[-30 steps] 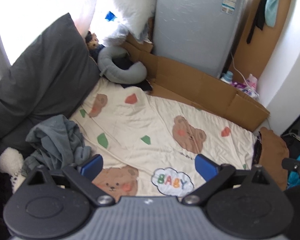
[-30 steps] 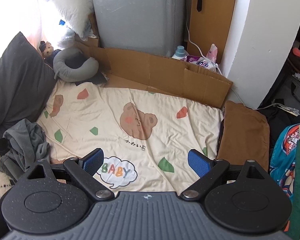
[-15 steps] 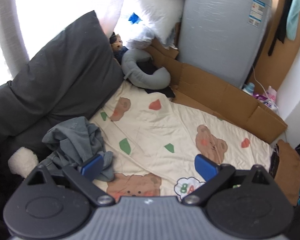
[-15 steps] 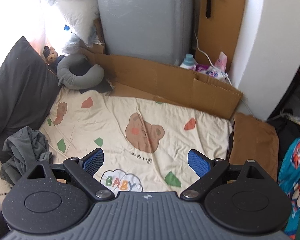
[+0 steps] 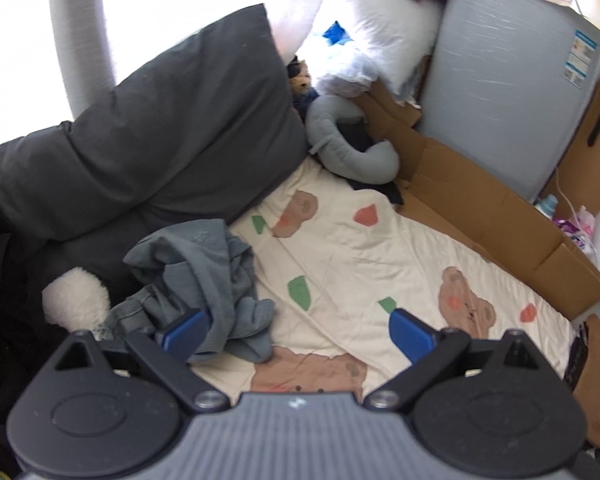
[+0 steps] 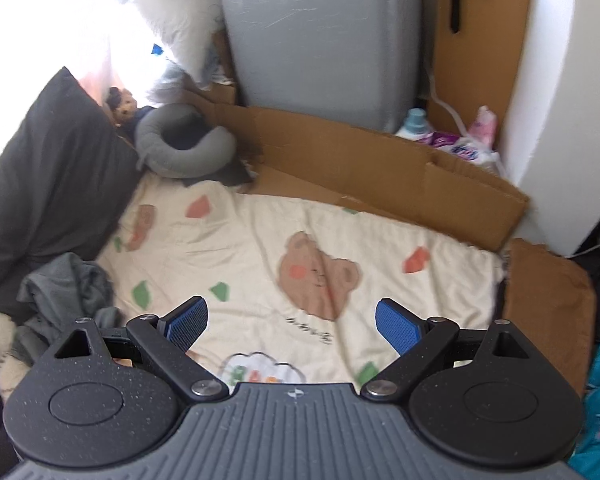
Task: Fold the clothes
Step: 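Move both tools toward the crumpled blue jeans beside the plush toy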
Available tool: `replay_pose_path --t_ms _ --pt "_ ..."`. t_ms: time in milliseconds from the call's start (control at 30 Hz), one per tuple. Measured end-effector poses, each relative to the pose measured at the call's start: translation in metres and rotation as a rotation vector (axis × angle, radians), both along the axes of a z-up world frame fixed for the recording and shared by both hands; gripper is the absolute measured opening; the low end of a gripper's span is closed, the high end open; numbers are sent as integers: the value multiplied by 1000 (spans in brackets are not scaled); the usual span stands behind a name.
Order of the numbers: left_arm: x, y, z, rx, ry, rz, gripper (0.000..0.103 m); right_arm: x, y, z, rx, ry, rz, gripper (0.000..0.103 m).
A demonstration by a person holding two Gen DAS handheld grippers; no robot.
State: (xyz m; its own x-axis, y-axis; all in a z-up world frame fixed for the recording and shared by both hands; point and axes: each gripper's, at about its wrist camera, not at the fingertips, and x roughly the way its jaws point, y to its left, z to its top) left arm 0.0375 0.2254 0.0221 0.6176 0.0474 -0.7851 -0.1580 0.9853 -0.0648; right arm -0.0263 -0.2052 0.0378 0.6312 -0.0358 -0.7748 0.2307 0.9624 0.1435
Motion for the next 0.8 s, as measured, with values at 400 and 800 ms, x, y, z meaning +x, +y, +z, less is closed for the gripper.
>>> replay_pose_path --t_ms 400,800 --pt "6 43 -25 -2 36 101 98 52 31 -14 -41 -6 177 95" --pt "10 93 -74 -12 58 203 89 113 49 -53 -7 16 319 95"
